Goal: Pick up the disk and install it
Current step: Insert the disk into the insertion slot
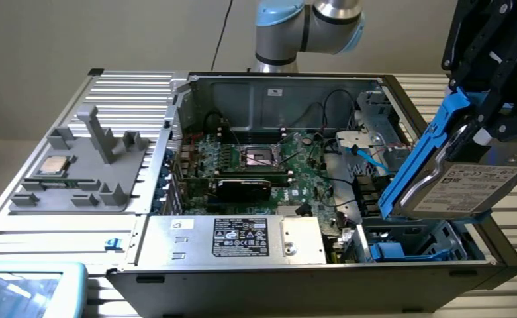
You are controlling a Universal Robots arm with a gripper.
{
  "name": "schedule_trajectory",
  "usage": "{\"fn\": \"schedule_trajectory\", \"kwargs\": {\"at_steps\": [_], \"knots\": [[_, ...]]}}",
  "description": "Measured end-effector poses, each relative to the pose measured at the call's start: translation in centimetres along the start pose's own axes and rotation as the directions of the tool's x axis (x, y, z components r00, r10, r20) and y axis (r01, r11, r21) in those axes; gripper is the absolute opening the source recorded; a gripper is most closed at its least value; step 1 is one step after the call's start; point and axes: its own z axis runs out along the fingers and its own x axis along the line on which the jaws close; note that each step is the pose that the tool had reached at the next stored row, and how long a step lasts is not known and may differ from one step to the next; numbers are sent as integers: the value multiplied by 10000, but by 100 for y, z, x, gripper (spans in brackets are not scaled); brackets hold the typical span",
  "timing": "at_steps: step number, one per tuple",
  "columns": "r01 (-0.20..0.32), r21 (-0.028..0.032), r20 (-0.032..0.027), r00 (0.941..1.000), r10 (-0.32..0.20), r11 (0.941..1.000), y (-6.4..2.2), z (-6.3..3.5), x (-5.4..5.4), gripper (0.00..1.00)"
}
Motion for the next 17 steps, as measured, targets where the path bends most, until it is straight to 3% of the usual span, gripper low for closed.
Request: {"fn": "schedule_trajectory", "kwargs": {"at_steps": [17], "knots": [[195, 6, -4, 9998, -195, 9998, -3, 302, 15, 37]]}}
